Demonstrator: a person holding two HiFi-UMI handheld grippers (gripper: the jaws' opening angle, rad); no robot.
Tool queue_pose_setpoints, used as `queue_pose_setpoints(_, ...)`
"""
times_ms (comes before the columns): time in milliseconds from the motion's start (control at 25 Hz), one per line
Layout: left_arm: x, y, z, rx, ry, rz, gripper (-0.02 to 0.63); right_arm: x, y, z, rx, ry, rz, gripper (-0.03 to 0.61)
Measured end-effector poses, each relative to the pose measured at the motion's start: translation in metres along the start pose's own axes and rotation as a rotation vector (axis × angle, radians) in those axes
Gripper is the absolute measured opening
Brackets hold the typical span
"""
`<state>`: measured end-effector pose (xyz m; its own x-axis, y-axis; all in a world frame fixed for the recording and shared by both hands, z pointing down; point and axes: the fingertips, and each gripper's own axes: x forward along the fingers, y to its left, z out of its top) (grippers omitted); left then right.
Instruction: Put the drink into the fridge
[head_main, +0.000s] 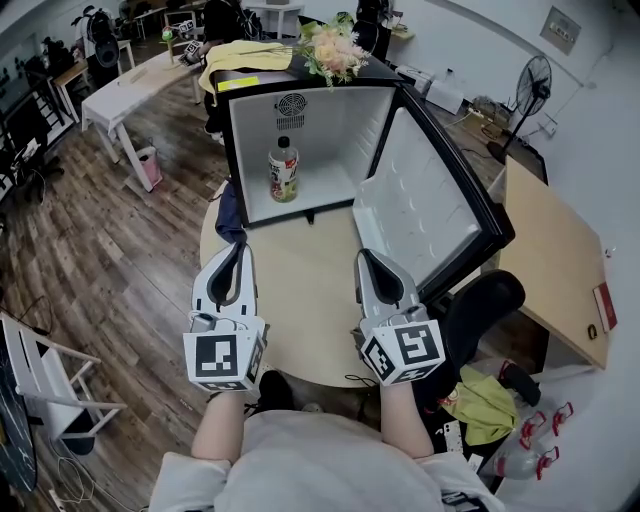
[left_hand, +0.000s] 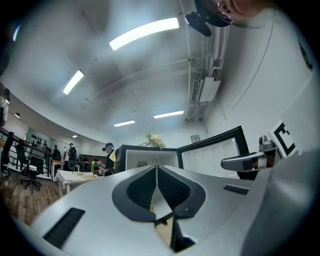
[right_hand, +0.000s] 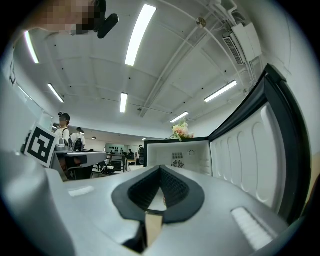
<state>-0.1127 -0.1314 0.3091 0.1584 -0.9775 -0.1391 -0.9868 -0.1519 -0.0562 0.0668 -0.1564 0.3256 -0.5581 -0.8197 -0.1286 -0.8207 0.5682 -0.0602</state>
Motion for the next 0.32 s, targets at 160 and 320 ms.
queue_pose_setpoints(160,-0.0046,-0.0012,0.0010,-0.003,-0.004,0.004,0.011,-0.0038,0.0015,0.0000,0.001,-0.002,0.002,0.009)
queue_pose_setpoints(320,-0.0085,-0.0017,0.0016,-0.003,0.000,0.009,0.011,-0.0072,0.0028,0.0003,0.006,0.000,0.003,0.009)
